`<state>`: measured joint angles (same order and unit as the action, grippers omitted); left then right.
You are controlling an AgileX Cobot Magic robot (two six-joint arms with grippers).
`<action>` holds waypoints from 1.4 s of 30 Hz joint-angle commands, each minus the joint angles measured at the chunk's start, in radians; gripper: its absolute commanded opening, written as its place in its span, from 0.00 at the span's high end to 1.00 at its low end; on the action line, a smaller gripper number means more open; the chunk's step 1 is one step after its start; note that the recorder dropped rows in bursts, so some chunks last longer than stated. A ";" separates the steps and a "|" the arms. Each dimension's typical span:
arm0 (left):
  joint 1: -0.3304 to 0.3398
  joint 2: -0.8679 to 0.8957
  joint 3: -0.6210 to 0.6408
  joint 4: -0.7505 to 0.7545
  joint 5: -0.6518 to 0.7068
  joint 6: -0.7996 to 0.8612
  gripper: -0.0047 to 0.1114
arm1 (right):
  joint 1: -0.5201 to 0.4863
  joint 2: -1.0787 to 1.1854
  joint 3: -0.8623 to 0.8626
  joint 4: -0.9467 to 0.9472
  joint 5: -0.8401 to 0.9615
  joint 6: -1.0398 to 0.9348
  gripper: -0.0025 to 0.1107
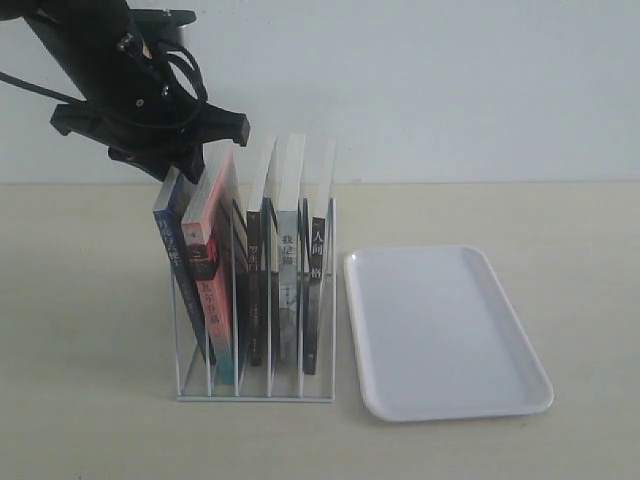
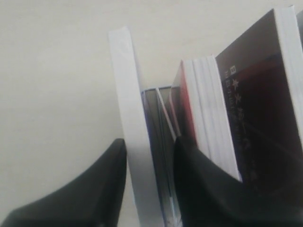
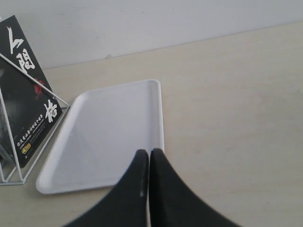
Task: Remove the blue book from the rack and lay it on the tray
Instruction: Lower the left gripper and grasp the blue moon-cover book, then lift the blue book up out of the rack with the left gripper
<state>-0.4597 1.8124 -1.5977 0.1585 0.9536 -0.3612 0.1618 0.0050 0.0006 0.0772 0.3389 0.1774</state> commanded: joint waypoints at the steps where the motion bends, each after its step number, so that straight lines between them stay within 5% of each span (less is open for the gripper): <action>1: 0.002 0.002 0.003 -0.005 0.011 0.003 0.68 | -0.003 -0.005 -0.001 -0.003 -0.009 -0.003 0.98; 28: 0.002 0.002 0.003 -0.005 0.040 0.003 0.88 | -0.003 -0.005 -0.001 -0.003 -0.009 -0.003 0.98; 42: 0.002 -0.077 0.003 -0.005 0.040 0.003 0.90 | -0.003 -0.005 -0.001 -0.003 -0.009 -0.003 0.98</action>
<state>-0.4597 1.7704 -1.5960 0.1527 1.0030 -0.3612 0.1618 0.0050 0.0006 0.0772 0.3389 0.1774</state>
